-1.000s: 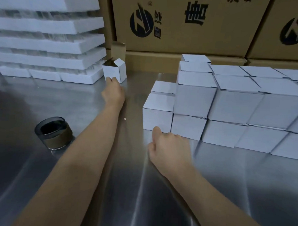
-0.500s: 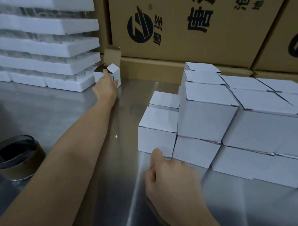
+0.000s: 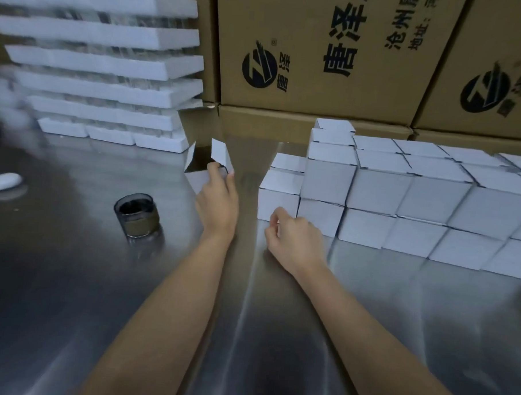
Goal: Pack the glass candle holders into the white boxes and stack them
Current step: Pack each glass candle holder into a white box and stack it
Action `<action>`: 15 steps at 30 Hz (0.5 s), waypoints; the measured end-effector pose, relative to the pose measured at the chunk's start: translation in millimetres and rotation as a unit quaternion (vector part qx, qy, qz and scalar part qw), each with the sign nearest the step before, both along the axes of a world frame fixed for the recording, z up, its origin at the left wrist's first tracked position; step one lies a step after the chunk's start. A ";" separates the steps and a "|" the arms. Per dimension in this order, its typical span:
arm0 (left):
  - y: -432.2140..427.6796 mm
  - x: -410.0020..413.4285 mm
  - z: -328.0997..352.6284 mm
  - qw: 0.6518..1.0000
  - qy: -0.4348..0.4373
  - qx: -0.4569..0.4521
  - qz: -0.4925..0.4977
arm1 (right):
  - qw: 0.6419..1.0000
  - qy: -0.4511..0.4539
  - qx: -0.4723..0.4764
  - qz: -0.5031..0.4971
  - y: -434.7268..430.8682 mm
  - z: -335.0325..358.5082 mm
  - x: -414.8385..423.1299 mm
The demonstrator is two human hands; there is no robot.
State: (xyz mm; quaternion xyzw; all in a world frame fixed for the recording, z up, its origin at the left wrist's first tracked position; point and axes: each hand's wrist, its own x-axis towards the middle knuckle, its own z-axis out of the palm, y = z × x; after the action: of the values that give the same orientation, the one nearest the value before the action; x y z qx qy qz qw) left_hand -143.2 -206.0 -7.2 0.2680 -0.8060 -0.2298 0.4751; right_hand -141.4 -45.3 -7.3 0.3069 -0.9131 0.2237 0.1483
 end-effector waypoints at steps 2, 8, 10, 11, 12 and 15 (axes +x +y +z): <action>22.7 32.8 3.2 1.000 0.008 0.005 -0.007 | 0.998 -0.003 -0.055 0.013 7.4 4.8 12.1; 71.6 105.2 6.9 0.992 0.020 -0.109 -0.054 | 0.950 -0.104 -0.289 0.064 56.2 2.4 67.1; 83.8 116.6 8.1 0.987 0.022 -0.145 -0.067 | 0.935 -0.116 -0.329 0.073 77.3 2.3 79.9; 91.5 120.3 8.2 0.986 0.019 -0.146 -0.080 | 0.924 -0.124 -0.354 0.071 86.8 2.6 82.9; 99.8 123.0 8.0 0.985 0.009 -0.139 -0.098 | 0.913 -0.132 -0.380 0.066 94.8 3.0 83.8; 129.1 126.9 5.8 0.980 -0.032 -0.099 -0.169 | 0.890 -0.157 -0.426 0.040 106.6 5.6 79.4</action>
State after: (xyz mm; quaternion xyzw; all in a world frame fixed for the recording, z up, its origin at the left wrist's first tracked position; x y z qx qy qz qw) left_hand -16.3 -76.9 -1.5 0.0866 -0.8731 -0.2173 0.4276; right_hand -62.0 61.3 -1.7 0.2114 -0.7285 0.6421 0.1106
